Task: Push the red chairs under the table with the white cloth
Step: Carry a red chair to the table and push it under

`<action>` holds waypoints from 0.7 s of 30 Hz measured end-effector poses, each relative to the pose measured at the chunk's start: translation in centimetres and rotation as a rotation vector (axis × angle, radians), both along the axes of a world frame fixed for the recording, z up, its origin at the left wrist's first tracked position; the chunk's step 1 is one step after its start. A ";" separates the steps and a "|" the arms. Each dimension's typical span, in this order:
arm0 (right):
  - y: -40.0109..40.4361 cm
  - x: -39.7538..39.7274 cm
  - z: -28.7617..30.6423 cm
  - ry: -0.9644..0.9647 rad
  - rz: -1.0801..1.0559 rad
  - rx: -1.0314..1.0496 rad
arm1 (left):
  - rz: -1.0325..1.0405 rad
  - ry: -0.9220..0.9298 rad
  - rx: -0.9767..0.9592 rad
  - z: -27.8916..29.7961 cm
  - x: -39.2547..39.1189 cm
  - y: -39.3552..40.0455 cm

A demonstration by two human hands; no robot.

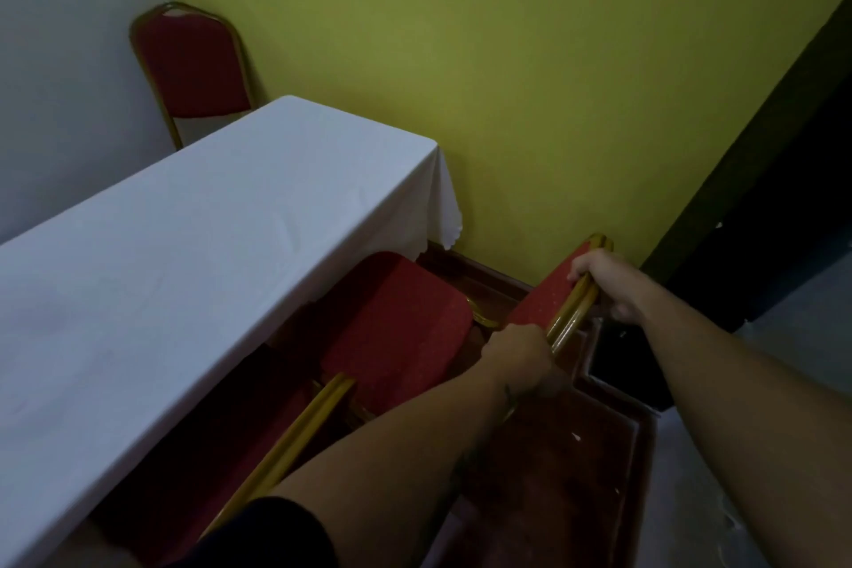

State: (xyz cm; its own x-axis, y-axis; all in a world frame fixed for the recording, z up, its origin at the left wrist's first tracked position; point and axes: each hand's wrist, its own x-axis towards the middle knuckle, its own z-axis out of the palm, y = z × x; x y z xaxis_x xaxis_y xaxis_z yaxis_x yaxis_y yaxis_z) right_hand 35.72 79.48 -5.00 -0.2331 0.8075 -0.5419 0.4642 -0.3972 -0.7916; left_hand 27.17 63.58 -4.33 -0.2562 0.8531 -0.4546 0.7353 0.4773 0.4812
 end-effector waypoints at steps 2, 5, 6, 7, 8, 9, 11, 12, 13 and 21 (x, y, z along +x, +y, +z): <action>0.6 -0.8 -0.2 0.009 0.009 -0.009 | 0.015 0.004 -0.009 -0.2 -0.6 0.5; 1.4 -2.1 -0.7 -0.008 0.030 -0.022 | 0.046 0.007 -0.025 -0.8 -1.4 1.3; 1.8 -2.4 -1.0 -0.008 0.030 -0.018 | 0.056 0.004 -0.032 -1.0 -1.5 1.7; 2.2 -2.8 -1.2 -0.001 0.031 -0.014 | 0.070 0.000 -0.043 -1.2 -1.7 2.1; 2.7 -3.3 -1.4 0.011 0.038 -0.012 | 0.088 -0.001 -0.051 -1.4 -2.0 2.5; 3.1 -3.9 -1.5 0.024 0.051 -0.011 | 0.105 -0.001 -0.060 -1.5 -2.4 3.0; 3.8 -5.1 -1.6 0.055 0.069 -0.002 | 0.146 -0.009 -0.088 -1.4 -3.2 3.8; 4.1 -5.7 -1.7 0.066 0.072 0.003 | 0.172 -0.016 -0.099 -1.3 -3.6 4.0; 4.4 -6.4 -1.7 0.077 0.076 0.004 | 0.197 -0.016 -0.108 -1.2 -4.1 4.3; 5.3 -11.2 -1.6 0.151 0.146 -0.039 | 0.403 0.043 -0.079 -0.9 -7.2 5.3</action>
State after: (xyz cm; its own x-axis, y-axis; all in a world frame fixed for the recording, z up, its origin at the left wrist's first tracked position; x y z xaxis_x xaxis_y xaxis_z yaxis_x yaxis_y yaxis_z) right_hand 24.57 84.79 -6.61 -0.4271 0.7382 -0.5221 0.3964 -0.3661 -0.8419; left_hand 19.97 68.86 -5.25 -0.5829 0.6430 -0.4968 0.5001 0.7657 0.4045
